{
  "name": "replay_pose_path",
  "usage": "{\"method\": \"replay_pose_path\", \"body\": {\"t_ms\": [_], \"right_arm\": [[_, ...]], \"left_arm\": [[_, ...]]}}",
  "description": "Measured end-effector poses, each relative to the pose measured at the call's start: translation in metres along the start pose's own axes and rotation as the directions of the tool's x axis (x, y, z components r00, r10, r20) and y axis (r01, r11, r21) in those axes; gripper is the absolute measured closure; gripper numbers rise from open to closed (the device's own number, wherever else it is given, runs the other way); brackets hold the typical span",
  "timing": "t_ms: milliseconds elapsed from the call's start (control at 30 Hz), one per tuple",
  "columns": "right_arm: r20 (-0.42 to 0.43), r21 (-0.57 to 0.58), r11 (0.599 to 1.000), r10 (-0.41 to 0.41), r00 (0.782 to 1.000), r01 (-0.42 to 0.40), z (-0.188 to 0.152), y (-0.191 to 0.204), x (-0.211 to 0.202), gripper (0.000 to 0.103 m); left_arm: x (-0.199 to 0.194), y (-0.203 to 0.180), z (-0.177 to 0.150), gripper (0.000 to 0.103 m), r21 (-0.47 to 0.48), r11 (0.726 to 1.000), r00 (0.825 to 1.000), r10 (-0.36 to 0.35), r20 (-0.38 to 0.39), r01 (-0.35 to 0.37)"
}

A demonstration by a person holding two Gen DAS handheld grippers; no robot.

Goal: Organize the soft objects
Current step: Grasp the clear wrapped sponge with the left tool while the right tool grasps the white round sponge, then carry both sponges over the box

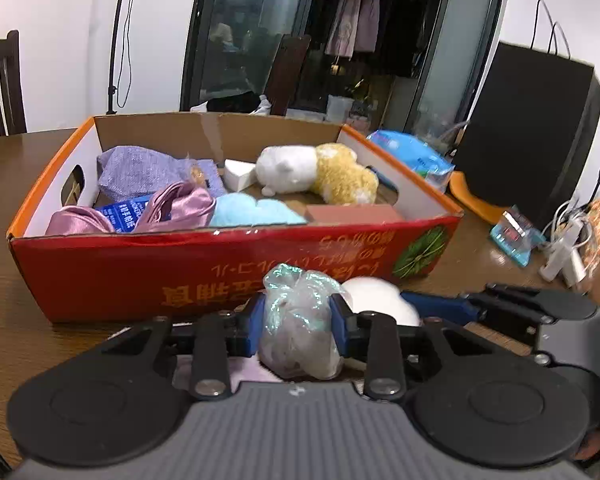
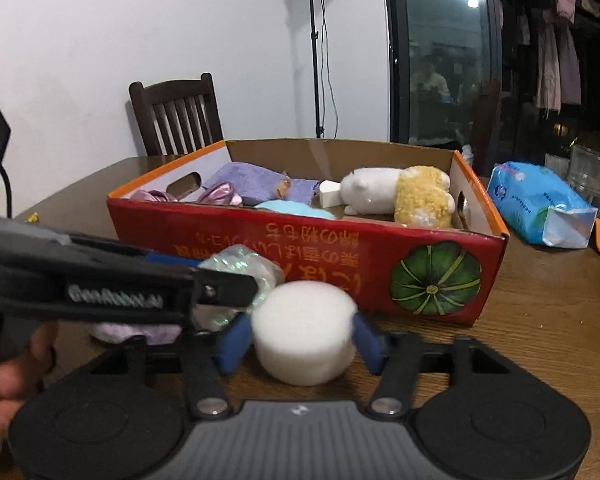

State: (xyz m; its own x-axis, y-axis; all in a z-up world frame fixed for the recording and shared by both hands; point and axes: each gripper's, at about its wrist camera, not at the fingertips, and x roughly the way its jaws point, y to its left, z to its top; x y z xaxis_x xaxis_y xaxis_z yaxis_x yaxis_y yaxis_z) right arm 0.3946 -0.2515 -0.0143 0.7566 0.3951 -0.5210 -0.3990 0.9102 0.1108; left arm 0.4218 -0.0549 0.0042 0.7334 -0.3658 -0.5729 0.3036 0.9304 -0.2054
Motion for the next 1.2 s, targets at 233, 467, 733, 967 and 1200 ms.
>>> {"method": "replay_pose_path", "body": {"t_ms": [233,467,733,967,1200], "right_arm": [[0.05,0.056,0.998,-0.001,0.999,-0.002,-0.001,-0.002,-0.043,0.055],[0.114,0.099,0.994,0.029,0.993,-0.041,-0.028,0.019,-0.124,0.055],[0.162,0.046,0.998,0.034,0.986,-0.042,-0.052,0.054,-0.189,0.055],[0.207,0.041,0.999,0.022,0.978,-0.032,-0.062,0.067,-0.224,0.055],[0.209,0.043,0.999,0.021,0.978,-0.031,-0.062,0.068,-0.227,0.055]], "left_arm": [[-0.063,-0.015,-0.002,0.069,-0.017,0.999,0.994,-0.027,0.108,0.029],[-0.143,-0.027,-0.049,0.069,-0.072,0.997,0.988,0.019,0.151,-0.008],[-0.198,-0.04,-0.077,0.069,-0.085,0.995,0.979,0.068,0.19,-0.053],[-0.228,-0.053,-0.091,0.069,-0.067,0.997,0.97,0.055,0.239,-0.04],[-0.231,-0.051,-0.09,0.069,-0.072,0.997,0.966,0.053,0.251,-0.036]]}}
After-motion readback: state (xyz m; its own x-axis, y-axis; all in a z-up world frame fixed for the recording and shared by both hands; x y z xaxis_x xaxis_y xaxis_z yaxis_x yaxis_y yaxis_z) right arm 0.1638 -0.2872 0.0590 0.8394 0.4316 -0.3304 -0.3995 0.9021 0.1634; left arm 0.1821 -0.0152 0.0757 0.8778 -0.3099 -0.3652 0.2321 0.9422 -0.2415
